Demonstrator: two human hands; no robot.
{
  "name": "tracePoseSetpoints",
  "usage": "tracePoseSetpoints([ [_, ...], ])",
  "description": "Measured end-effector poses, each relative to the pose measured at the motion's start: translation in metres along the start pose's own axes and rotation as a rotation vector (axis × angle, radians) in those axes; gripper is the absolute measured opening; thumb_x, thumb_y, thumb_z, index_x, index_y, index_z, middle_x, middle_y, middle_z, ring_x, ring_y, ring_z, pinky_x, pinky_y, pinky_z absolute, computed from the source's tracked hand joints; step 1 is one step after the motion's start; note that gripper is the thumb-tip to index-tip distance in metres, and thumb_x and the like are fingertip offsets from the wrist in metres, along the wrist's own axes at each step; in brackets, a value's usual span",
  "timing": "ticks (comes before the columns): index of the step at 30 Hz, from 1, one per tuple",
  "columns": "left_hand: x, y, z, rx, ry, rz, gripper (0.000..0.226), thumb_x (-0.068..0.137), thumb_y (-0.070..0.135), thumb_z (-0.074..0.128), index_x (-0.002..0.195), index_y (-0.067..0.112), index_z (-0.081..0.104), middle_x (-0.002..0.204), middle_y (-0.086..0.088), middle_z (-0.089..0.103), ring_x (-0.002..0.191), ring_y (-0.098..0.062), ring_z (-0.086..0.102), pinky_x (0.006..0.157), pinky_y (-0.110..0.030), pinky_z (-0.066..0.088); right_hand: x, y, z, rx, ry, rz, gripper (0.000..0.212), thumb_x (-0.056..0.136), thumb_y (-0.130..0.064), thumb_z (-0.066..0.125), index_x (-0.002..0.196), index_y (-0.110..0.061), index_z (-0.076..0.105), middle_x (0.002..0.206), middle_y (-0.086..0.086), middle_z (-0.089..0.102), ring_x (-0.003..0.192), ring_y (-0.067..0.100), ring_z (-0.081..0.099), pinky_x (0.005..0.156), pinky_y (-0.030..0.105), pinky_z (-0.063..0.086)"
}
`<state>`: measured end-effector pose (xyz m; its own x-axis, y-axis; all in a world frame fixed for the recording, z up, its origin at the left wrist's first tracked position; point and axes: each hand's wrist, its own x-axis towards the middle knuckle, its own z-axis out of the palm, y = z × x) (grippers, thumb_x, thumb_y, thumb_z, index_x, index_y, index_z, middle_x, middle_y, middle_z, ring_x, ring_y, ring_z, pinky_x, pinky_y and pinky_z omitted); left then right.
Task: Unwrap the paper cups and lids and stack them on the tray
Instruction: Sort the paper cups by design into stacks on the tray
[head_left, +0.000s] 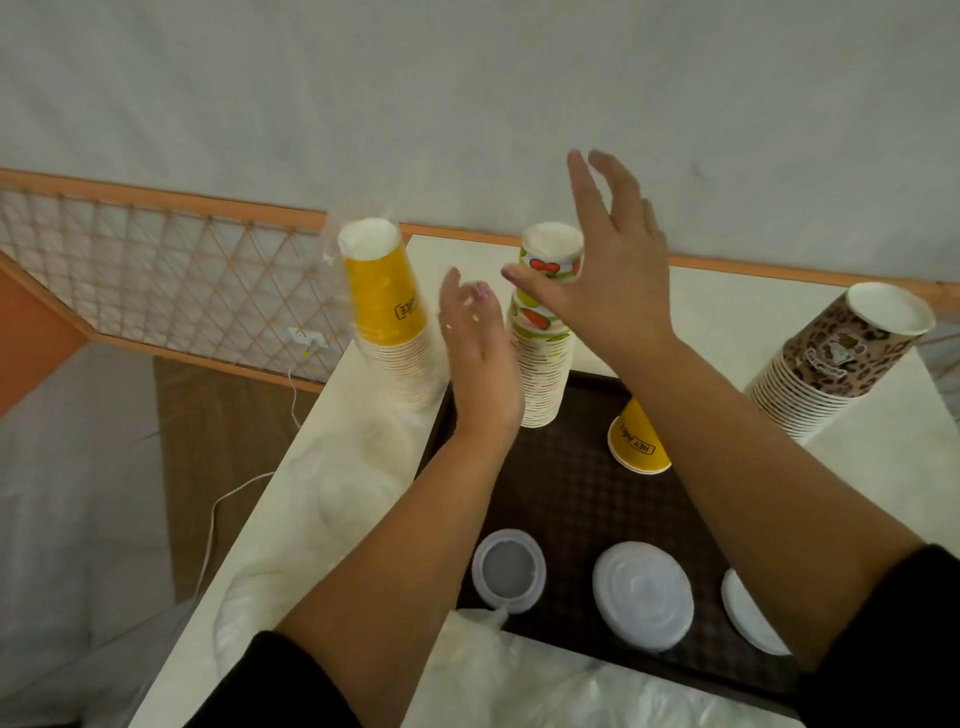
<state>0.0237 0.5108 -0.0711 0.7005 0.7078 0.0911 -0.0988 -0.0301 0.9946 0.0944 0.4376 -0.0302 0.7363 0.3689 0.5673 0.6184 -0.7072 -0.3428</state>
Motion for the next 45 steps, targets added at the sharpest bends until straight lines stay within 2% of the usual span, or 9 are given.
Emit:
tracePoseSetpoints([
  [3,0.009,0.014,-0.022,0.052,0.284,0.390,0.052,0.091,0.037,0.040,0.132,0.005,0.037,0.130,-0.009,0.043,0.117,-0.018,0.043,0.094,-0.015,0.038,-0.008,-0.029,0.004,0.310,0.290,-0.185,0.060,0.086,-0.038,0.064,0.134,-0.004,0.049,0.133,0.014,0.047,0.118,0.017,0.048,0.094,0.022,0.041],
  [7,0.042,0.014,-0.052,0.167,0.485,0.442,0.068,0.084,0.035,0.057,0.134,-0.004,0.029,0.136,-0.019,0.032,0.125,-0.025,0.034,0.102,-0.010,0.025,-0.016,-0.061,0.034,0.561,-0.002,-0.095,0.052,0.087,-0.018,0.063,0.135,-0.006,0.046,0.134,0.011,0.044,0.100,0.009,0.051,0.074,0.000,0.036],
  [11,0.075,-0.005,-0.078,0.226,0.369,0.199,0.104,0.071,0.037,0.078,0.146,0.012,0.010,0.151,-0.014,0.014,0.140,-0.026,0.020,0.110,-0.036,0.032,-0.019,-0.064,0.083,0.496,-0.410,0.112,0.068,0.091,-0.024,0.060,0.148,-0.012,0.025,0.151,0.007,0.029,0.126,0.020,0.046,0.094,0.017,0.039],
  [15,0.101,-0.026,-0.094,0.247,0.151,-0.009,0.119,0.063,0.041,0.084,0.148,0.024,0.003,0.152,-0.008,0.021,0.138,-0.026,0.028,0.108,-0.042,0.038,-0.031,-0.065,0.115,0.486,-0.607,0.233,0.077,0.091,-0.023,0.061,0.151,-0.017,0.013,0.152,0.008,0.030,0.131,0.025,0.043,0.102,0.033,0.038],
  [25,0.111,-0.051,-0.099,0.309,-0.012,-0.096,0.079,0.065,0.035,0.084,0.128,0.023,0.039,0.131,-0.007,0.038,0.115,-0.019,0.045,0.093,-0.035,0.046,-0.048,-0.076,0.135,0.491,-0.626,0.342,0.076,0.094,-0.020,0.057,0.151,-0.022,0.005,0.145,0.005,0.043,0.124,0.025,0.051,0.098,0.029,0.041],
  [30,0.091,-0.034,-0.118,0.054,0.036,-0.123,0.077,0.070,0.019,0.082,0.133,0.025,0.039,0.104,0.017,0.052,0.093,0.001,0.053,0.078,-0.023,0.046,-0.058,-0.087,0.117,0.658,-0.568,0.284,0.063,0.095,-0.017,0.055,0.148,-0.020,0.021,0.144,0.004,0.044,0.124,0.017,0.049,0.095,0.019,0.037],
  [33,0.071,-0.012,-0.134,-0.105,0.084,-0.176,0.072,0.072,0.018,0.080,0.130,0.029,0.040,0.106,0.017,0.053,0.101,-0.007,0.054,0.090,-0.038,0.051,-0.068,-0.092,0.101,0.733,-0.514,0.237,0.052,0.095,-0.026,0.053,0.141,-0.010,0.035,0.138,0.005,0.049,0.113,0.003,0.047,0.092,0.011,0.040],
  [37,0.035,0.015,-0.151,-0.306,0.111,-0.262,0.066,0.075,0.021,0.076,0.129,0.035,0.039,0.121,0.008,0.054,0.115,-0.021,0.054,0.092,-0.055,0.049,-0.095,-0.081,0.089,0.693,-0.522,0.263,0.067,0.093,-0.050,0.046,0.147,-0.017,0.025,0.147,0.001,0.038,0.131,0.014,0.039,0.109,0.033,0.035],
  [45,-0.068,0.055,-0.134,-0.606,-0.020,-0.415,0.081,0.064,0.035,0.074,0.138,0.028,0.041,0.129,-0.004,0.058,0.112,-0.029,0.060,0.074,-0.051,0.056,-0.151,-0.033,-0.020,0.900,-0.420,0.409,0.073,0.079,-0.045,0.059,0.141,-0.039,0.021,0.140,-0.012,0.029,0.129,0.008,0.030,0.104,0.032,0.039],
])
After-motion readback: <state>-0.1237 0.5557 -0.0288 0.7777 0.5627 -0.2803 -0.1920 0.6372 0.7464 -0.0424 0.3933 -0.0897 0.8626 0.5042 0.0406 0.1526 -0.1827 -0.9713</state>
